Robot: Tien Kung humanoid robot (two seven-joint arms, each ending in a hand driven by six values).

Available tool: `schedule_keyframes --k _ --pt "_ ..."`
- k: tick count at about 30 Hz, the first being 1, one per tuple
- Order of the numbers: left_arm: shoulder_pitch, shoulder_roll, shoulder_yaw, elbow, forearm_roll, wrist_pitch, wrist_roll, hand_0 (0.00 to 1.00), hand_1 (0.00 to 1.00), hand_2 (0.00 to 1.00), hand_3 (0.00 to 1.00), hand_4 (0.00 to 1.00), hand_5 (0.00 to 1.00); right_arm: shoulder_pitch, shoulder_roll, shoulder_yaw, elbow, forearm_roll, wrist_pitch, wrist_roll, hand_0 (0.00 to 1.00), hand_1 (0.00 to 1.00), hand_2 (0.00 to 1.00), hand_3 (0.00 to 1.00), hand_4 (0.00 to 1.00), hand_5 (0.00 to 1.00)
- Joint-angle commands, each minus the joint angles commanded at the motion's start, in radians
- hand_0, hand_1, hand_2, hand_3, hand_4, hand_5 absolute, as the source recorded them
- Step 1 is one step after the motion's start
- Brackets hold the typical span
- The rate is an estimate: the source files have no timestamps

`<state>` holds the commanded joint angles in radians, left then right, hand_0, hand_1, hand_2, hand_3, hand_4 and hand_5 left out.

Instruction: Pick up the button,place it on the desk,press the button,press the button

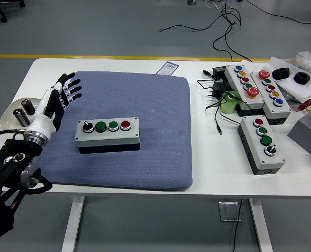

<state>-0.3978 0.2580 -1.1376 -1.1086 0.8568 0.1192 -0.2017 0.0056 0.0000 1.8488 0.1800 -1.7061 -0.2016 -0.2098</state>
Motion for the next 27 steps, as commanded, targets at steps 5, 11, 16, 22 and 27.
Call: schedule_keyframes --k 5,11,16,22,27 --pt "0.010 0.001 -0.006 -0.001 0.008 -0.012 -0.003 0.773 0.831 0.857 0.893 0.609 0.998 -0.002 0.000 -0.004 0.000 -0.002 0.000 -0.003 0.537 0.686 0.722 0.642 0.328 0.156" --pt "0.015 -0.004 -0.013 0.001 0.005 -0.011 -0.004 0.773 0.831 0.857 0.899 0.608 0.998 -0.001 0.000 -0.007 0.000 -0.006 0.001 -0.006 0.547 0.687 0.729 0.642 0.328 0.157" --pt "0.017 -0.008 -0.030 -0.003 0.014 -0.008 -0.013 0.774 0.832 0.855 0.897 0.608 0.998 0.003 0.000 0.013 0.000 -0.047 0.003 -0.012 0.548 0.688 0.730 0.642 0.327 0.155" --pt "0.022 -0.005 -0.032 -0.007 0.021 -0.021 -0.007 0.775 0.832 0.856 0.898 0.603 0.998 0.001 0.000 0.014 0.000 -0.052 0.002 -0.013 0.548 0.688 0.730 0.642 0.327 0.155" --pt "0.020 -0.002 -0.026 -0.012 0.036 -0.044 0.004 0.775 0.833 0.853 0.897 0.601 0.998 0.001 0.000 0.017 0.000 -0.061 0.003 -0.012 0.557 0.688 0.732 0.643 0.327 0.155"
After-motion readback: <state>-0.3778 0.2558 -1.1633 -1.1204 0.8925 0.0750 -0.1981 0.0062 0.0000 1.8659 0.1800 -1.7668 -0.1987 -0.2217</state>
